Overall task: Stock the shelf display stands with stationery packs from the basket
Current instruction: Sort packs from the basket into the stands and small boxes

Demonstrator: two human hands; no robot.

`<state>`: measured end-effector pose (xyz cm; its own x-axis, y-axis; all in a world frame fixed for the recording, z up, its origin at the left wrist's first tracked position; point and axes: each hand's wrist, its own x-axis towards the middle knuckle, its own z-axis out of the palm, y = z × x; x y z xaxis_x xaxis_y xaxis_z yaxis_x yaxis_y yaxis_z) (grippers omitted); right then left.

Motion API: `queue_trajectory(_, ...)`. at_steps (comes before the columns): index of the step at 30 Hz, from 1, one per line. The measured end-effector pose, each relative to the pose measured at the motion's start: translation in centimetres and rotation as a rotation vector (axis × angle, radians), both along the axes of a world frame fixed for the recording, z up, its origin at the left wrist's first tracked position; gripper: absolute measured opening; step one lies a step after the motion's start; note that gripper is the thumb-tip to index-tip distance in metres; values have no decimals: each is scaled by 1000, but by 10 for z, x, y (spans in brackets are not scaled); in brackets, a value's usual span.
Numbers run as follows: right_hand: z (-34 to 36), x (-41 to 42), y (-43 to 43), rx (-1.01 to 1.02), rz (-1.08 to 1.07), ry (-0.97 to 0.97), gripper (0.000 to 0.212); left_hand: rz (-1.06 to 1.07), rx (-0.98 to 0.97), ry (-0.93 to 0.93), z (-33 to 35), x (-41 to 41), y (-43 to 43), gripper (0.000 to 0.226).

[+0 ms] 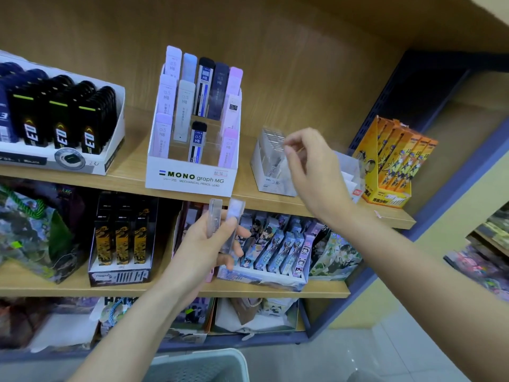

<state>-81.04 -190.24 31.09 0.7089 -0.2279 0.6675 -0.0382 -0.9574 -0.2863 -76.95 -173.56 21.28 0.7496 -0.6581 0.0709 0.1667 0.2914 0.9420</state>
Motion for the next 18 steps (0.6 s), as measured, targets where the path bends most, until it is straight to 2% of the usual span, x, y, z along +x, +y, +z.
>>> queue_trajectory(5,-21,-19,29,124,121,423,18,19,31,-70,-1,-3,1,15)
queue_trajectory(8,-26,-20,38,213,172,498,14,21,30,-88,-4,-7,1,16)
queue_trajectory(12,-22,-23,41,326,193,478,6,7,53,-131,-4,-5,3,24)
queue_trajectory(14,-13,-26,39,445,215,426,3,14,68,-126,-3,-2,4,26)
queue_trajectory(16,0,-29,35,571,215,301,4,32,111,-124,-3,0,4,29)
queue_trajectory(18,14,-29,23,560,133,118,4,37,127,-132,-2,2,3,34)
